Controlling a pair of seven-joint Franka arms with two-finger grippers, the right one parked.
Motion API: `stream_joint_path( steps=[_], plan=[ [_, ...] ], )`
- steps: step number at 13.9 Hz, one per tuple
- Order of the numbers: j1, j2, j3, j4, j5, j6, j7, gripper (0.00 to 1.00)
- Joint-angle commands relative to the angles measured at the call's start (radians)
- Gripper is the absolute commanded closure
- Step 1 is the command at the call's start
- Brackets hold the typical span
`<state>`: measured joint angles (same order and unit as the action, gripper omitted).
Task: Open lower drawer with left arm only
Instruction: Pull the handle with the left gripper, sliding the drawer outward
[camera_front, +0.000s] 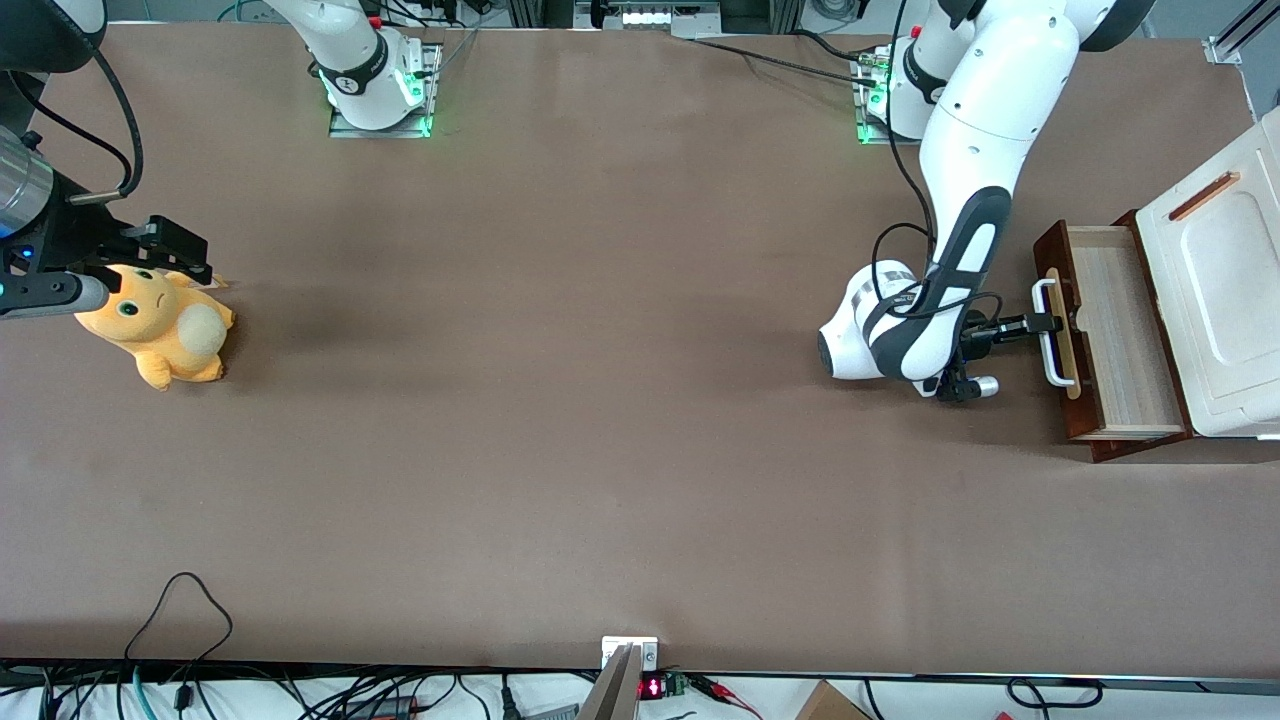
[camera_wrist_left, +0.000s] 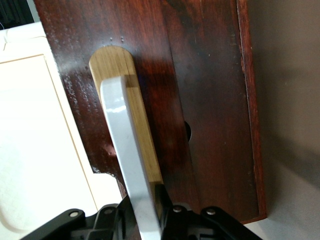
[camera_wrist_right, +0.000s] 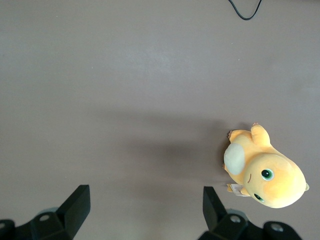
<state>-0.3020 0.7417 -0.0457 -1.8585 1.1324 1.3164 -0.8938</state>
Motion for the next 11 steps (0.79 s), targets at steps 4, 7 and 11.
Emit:
stream_joint_path(
  steps=[4,7,11],
  plan=[
    [-0.042,0.011,-0.002,0.025,-0.065,-0.052,-0.008,0.81],
    [-0.042,0.011,-0.002,0.025,-0.065,-0.057,-0.004,0.75],
    [-0.042,0.019,-0.002,0.024,-0.082,-0.060,0.009,0.00]
  ],
)
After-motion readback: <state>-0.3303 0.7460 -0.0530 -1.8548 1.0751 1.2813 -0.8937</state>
